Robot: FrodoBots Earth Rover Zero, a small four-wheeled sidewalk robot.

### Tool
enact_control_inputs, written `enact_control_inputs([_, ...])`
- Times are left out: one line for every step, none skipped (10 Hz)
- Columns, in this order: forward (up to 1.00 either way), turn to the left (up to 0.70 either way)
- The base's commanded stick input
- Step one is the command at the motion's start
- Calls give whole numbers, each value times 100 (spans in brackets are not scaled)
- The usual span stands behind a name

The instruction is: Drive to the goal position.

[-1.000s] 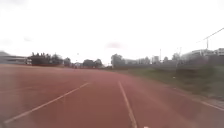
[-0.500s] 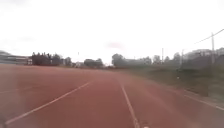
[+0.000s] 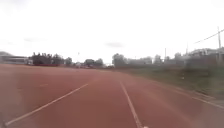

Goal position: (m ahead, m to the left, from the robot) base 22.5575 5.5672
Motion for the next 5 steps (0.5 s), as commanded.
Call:
enact_control_inputs([70,0])
enact_control_inputs([70,0])
enact_control_inputs([70,0])
enact_control_inputs([70,0])
enact_control_inputs([70,0])
